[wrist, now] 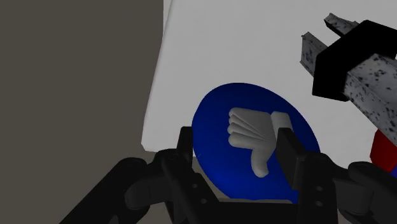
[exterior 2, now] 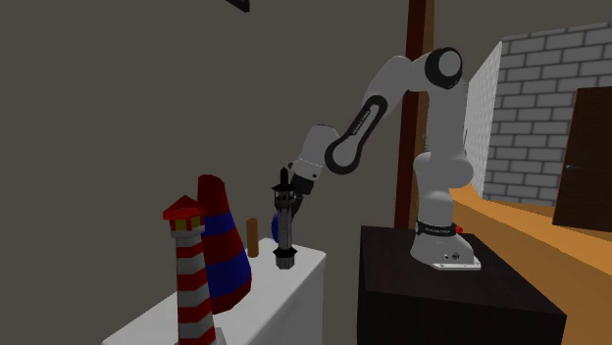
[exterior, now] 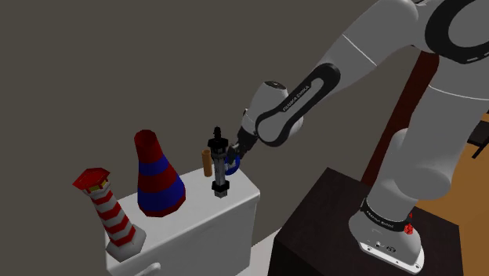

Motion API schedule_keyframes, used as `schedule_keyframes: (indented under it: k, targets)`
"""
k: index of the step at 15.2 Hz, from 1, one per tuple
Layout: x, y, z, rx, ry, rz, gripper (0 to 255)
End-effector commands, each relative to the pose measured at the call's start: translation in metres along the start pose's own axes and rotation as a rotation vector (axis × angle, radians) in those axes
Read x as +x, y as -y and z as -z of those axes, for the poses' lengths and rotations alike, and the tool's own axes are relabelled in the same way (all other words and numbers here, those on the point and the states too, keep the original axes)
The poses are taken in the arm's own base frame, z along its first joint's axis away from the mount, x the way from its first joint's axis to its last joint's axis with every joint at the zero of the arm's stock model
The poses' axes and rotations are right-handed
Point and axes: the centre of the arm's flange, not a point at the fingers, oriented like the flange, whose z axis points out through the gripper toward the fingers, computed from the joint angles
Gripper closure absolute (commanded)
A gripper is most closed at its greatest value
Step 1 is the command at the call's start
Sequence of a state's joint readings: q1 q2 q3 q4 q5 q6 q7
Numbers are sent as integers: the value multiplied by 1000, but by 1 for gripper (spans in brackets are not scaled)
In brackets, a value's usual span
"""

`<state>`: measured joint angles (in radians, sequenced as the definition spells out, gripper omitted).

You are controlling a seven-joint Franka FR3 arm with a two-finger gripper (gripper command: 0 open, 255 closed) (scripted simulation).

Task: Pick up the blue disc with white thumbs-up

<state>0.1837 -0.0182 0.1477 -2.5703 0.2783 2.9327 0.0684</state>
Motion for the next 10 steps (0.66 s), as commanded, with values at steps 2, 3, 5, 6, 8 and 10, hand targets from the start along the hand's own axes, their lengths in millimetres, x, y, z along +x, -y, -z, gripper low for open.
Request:
schedule_keyframes:
  k: [2, 3, 5, 6, 8, 10]
  targets:
    - [6, 3, 15, 0, 0, 0, 255]
    - [8, 4, 20, 0, 0, 0, 255]
    - [11, 6, 30, 0, 0, 0, 255]
    - [13, 7, 35, 0, 0, 0, 255]
    - [17, 9, 44, 0, 0, 0, 255]
    - [17, 9, 45, 0, 0, 0, 255]
